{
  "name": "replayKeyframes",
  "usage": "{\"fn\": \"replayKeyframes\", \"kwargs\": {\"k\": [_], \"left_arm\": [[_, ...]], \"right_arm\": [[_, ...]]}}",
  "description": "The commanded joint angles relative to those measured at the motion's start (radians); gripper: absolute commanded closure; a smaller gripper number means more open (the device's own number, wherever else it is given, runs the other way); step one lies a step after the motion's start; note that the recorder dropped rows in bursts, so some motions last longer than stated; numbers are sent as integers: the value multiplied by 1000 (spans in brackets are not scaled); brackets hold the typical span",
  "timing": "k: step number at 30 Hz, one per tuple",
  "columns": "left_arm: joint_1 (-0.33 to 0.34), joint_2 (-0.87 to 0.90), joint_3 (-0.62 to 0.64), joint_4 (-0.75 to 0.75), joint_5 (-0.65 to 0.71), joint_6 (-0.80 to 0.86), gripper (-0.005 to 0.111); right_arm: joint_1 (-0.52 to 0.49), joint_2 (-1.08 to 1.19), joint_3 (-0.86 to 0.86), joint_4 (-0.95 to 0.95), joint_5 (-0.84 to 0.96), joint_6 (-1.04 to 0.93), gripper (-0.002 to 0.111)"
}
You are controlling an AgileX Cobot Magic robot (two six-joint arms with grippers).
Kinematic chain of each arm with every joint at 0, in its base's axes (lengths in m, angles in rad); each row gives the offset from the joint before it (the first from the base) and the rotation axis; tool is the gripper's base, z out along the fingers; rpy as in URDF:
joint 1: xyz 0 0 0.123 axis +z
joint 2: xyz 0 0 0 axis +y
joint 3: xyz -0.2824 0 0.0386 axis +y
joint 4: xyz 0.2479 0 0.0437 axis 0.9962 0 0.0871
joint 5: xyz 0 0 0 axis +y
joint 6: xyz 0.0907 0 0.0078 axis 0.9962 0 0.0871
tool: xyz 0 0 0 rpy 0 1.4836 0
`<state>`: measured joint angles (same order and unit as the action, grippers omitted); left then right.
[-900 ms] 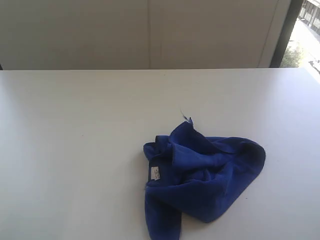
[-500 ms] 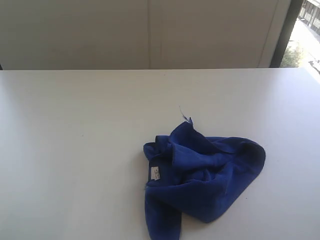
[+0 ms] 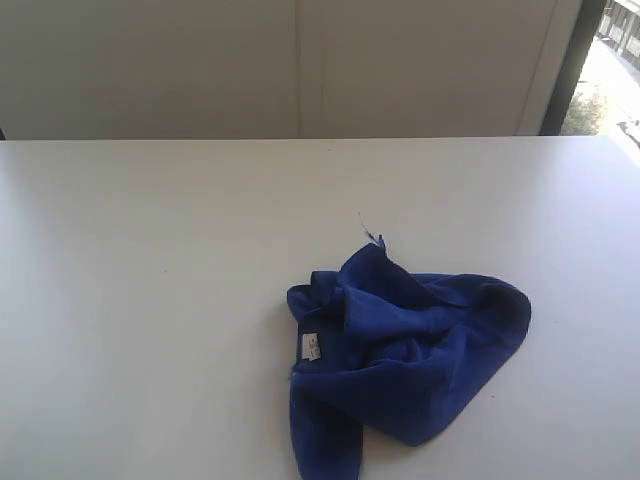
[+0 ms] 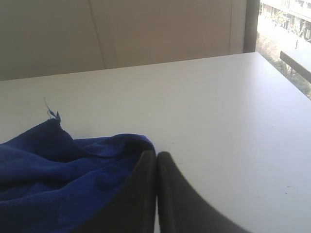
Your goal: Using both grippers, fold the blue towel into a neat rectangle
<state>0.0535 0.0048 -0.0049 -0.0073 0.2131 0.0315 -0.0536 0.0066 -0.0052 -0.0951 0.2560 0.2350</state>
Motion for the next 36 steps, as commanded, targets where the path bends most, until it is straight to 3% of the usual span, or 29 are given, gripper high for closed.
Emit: {"fn": "replayKeyframes", "kwargs": {"k": [1, 14, 29, 34, 36], "left_arm": [[3, -5, 5, -3, -3, 0, 107], [3, -5, 5, -3, -3, 0, 107], [3, -5, 5, -3, -142, 0, 107], [3, -5, 5, -3, -419, -31, 107], [3, -5, 5, -3, -459, -31, 107]], "right_arm": [[-5, -7, 5, -9, -10, 3, 108], [-5, -7, 5, -9, -10, 3, 108], [-5, -7, 5, -9, -10, 3, 108], [-5, -7, 5, -9, -10, 3, 108], [-5, -7, 5, -9, -10, 3, 108]]}}
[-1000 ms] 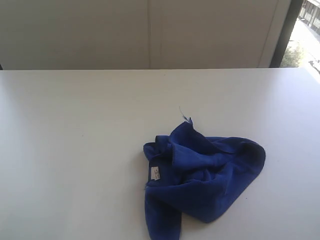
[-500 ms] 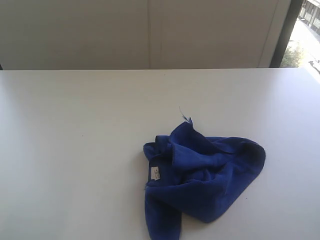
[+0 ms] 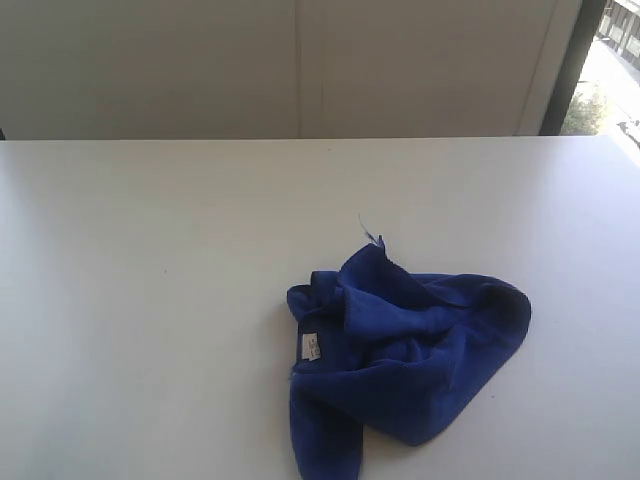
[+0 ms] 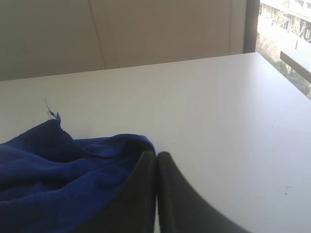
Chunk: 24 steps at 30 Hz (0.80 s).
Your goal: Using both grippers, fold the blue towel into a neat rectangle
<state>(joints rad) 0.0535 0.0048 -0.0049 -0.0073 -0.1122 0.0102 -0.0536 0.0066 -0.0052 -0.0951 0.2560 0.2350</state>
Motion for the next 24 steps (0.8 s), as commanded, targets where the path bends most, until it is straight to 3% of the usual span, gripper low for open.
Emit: {"fn": "replayKeyframes", "kwargs": {"k": [1, 11, 16, 24], "left_arm": [[3, -5, 5, -3, -142, -17, 107], [3, -5, -2, -3, -253, -321, 107], [3, 46, -108, -3, -232, -355, 107], [3, 310, -342, 63, -108, -355, 107]], "right_arm": [[-5, -7, 5, -9, -10, 3, 108], [-5, -7, 5, -9, -10, 3, 108], [-5, -7, 5, -9, -10, 3, 108], [-5, -7, 5, -9, -10, 3, 108]]}}
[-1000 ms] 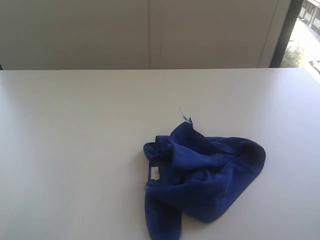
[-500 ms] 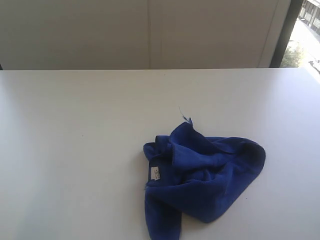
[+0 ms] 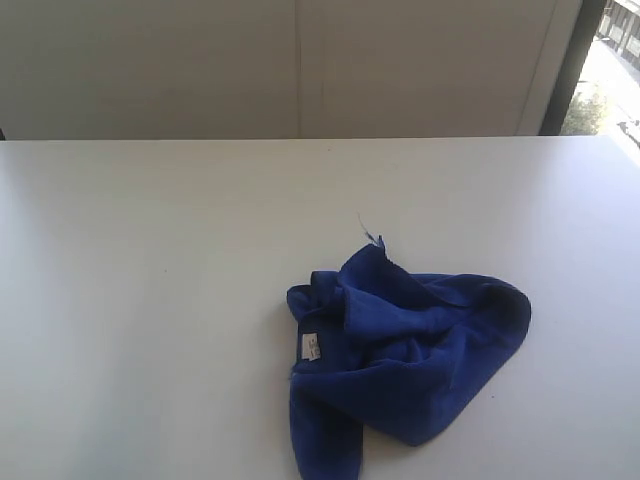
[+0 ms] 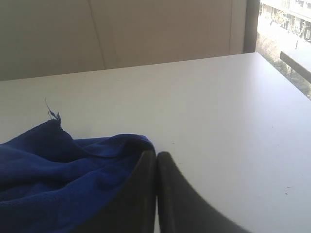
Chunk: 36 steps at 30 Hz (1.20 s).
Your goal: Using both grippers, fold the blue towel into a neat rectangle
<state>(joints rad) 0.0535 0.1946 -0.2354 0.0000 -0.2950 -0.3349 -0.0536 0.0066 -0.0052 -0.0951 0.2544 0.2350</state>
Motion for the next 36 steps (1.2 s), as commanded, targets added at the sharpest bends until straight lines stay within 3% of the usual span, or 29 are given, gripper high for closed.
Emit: {"fn": "replayKeyframes", "kwargs": {"k": [1, 8, 12, 17, 21, 25, 27, 30, 36], "left_arm": [[3, 151, -137, 84, 89, -21, 107], [-15, 429, -337, 329, 220, -221, 107], [-93, 587, -427, 412, 295, -226, 107], [-219, 819, -551, 404, 488, -88, 107], [-295, 964, -684, 207, 716, 225, 107], [-299, 1077, -802, -160, 936, 656, 107], [-299, 1129, -850, -276, 1031, 803, 107], [-299, 1201, -922, -360, 1159, 920, 107], [-299, 1344, -1054, -373, 1277, 996, 107]], "right_arm": [[-5, -7, 5, -9, -8, 3, 108], [-5, -7, 5, -9, -8, 3, 108], [-5, -7, 5, -9, -8, 3, 108], [-5, -7, 5, -9, -8, 3, 108], [-5, -7, 5, -9, -8, 3, 108], [-5, -7, 5, -9, -8, 3, 108], [-5, -7, 5, -9, -8, 3, 108], [-5, -7, 5, -9, -8, 3, 108], [-5, -7, 5, -9, -8, 3, 108]]}}
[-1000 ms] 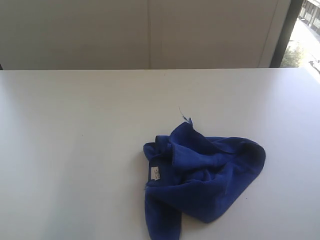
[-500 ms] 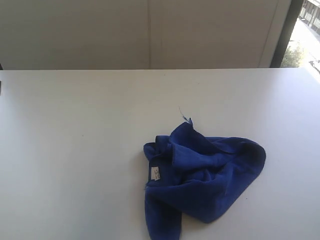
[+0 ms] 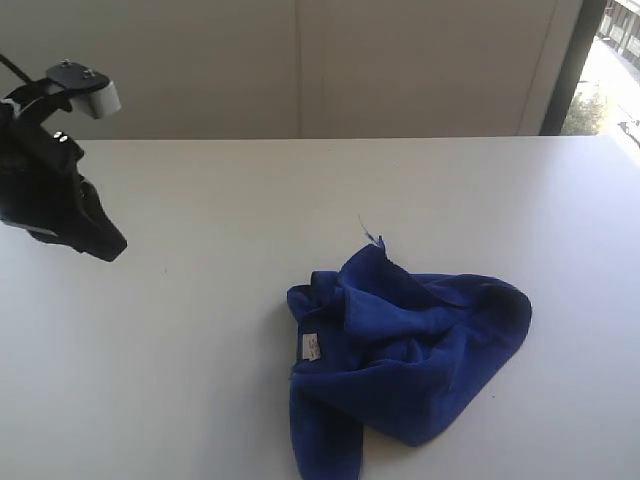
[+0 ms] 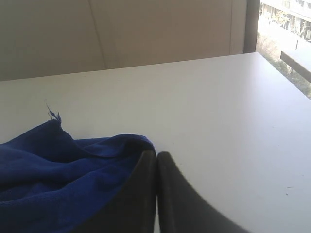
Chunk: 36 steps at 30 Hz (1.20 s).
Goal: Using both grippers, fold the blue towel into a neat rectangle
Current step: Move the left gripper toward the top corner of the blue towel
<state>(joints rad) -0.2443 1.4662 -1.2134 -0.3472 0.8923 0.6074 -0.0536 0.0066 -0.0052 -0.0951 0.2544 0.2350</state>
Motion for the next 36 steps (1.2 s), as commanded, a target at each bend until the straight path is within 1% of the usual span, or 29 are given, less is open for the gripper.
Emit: {"fn": "replayKeyframes", "kwargs": {"k": [1, 7, 10, 17, 25, 28, 30, 32, 36], "left_arm": [[-1, 95, -102, -31, 106, 61, 107], [-1, 206, -259, -96, 197, 152, 107], [-21, 247, -329, -116, 224, 182, 107], [-124, 365, -505, -105, 265, 237, 107], [-226, 532, -704, 26, 314, 246, 107], [-254, 581, -767, 26, 305, 246, 107], [-269, 604, -791, 24, 266, 258, 107], [-280, 615, -791, 19, 195, 294, 107], [-295, 622, -789, 10, 115, 377, 107]], "right_arm": [[-5, -7, 5, -9, -8, 3, 108], [-5, -7, 5, -9, -8, 3, 108], [-5, -7, 5, -9, -8, 3, 108], [-5, -7, 5, -9, -8, 3, 108], [-5, -7, 5, -9, -8, 3, 108], [-5, -7, 5, -9, -8, 3, 108], [-5, -7, 5, -9, -8, 3, 108], [-5, -7, 5, -9, -8, 3, 108], [-5, -7, 5, -9, -8, 3, 108]]}}
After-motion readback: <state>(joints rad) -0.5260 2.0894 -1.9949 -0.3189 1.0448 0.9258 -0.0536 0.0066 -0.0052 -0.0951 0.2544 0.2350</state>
